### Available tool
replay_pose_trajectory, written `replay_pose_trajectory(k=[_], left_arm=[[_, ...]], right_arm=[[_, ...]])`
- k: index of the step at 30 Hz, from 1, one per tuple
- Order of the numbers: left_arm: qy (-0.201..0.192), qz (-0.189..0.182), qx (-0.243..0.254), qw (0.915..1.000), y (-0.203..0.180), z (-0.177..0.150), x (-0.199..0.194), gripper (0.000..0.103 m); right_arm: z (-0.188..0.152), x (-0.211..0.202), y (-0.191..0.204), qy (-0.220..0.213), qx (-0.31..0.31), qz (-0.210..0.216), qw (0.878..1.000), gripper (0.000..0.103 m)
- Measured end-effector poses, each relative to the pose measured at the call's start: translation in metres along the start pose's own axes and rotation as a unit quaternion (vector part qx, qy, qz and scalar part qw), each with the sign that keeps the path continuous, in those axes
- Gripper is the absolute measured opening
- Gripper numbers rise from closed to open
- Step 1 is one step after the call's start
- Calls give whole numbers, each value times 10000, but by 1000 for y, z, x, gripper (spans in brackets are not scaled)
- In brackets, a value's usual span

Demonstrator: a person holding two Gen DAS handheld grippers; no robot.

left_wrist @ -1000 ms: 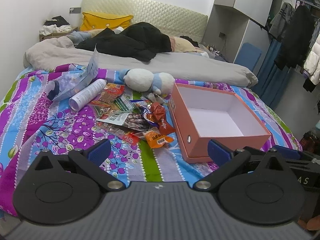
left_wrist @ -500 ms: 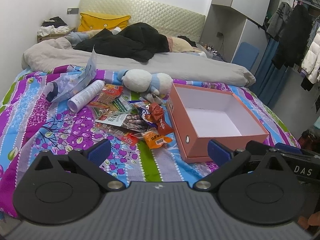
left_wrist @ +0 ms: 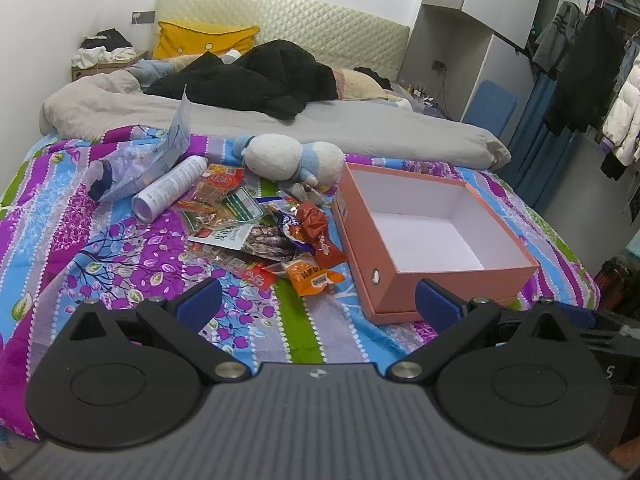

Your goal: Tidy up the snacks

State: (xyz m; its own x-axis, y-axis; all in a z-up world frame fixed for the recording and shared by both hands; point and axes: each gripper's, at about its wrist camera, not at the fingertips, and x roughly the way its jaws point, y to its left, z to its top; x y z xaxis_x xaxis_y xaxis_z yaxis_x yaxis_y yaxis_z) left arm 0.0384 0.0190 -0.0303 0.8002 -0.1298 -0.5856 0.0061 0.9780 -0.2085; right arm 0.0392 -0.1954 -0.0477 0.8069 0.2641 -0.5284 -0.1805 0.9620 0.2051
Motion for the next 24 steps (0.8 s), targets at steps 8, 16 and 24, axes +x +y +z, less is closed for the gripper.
replay_pose_trajectory(k=[8, 16, 24], left_arm=[[39, 155, -96, 9998, 23, -2, 12, 103], [98, 337, -396, 9986, 57, -2, 38, 103], [199, 27, -910, 9956, 93, -4, 94, 102]], right_arm=[[-6, 10, 1, -50, 173, -142, 9997, 103], [-15, 39, 5, 125, 79, -46, 9999, 100], [-24, 84, 19, 319, -412, 74, 9986, 78]])
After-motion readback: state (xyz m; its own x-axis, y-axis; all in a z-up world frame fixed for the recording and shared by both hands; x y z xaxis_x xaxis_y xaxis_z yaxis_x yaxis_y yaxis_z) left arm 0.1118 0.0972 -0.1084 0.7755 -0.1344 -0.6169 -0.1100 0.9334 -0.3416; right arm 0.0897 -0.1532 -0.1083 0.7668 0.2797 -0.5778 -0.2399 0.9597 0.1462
